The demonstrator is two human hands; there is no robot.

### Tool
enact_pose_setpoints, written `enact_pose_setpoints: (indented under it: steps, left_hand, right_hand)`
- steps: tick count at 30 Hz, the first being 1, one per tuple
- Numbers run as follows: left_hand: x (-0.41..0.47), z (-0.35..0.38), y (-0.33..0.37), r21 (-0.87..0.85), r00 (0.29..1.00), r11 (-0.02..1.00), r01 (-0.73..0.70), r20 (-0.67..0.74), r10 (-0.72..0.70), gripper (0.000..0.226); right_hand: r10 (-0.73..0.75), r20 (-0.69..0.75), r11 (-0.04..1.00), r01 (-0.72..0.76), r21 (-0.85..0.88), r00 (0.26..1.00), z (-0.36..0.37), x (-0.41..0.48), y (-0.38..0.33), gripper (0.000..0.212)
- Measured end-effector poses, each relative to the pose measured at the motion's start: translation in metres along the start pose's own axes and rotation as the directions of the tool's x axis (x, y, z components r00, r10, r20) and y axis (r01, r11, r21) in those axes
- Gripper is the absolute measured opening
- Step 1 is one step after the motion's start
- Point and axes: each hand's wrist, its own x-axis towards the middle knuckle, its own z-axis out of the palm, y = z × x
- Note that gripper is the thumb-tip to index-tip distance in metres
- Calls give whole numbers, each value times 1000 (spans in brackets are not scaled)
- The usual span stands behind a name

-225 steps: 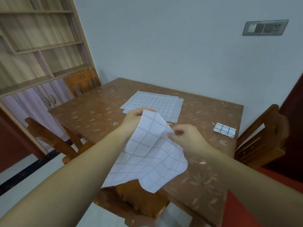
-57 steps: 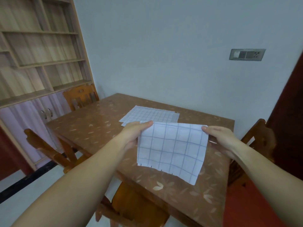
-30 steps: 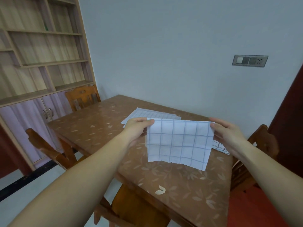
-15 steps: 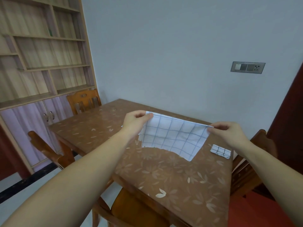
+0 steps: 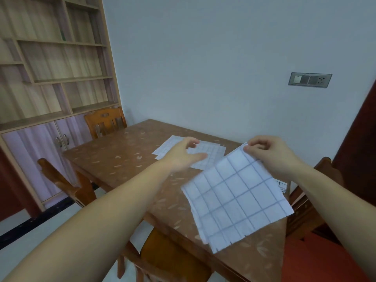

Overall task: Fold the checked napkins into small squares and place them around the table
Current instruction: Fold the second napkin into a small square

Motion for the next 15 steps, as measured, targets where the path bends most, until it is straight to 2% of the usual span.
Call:
enact_pose_setpoints:
  steps: [3, 5, 8, 12, 15]
  left_hand:
    - [-1, 22, 22, -3, 968, 992, -125, 219, 123, 38]
    - [-1, 32, 32, 27, 945, 987, -157, 294, 142, 21]
    - [2, 35, 32, 31, 954, 990, -138, 272, 125, 24]
    - [3, 27, 23, -131, 979, 991, -38, 194, 64, 15]
    - [5, 17, 17, -135, 988, 990, -28, 146, 47, 16]
  right_hand:
    - [-30, 132, 1000, 31, -6, 991, 13, -2, -11, 8]
    - [-65, 139, 998, 63, 21, 988, 18, -3, -16, 7]
    - [-55, 165, 998, 57, -7, 985, 14, -5, -10, 12]
    - [128, 346, 948, -11, -319, 929, -4, -12, 11, 36]
    - [150, 372, 949, -29, -313, 916, -14, -16, 23, 36]
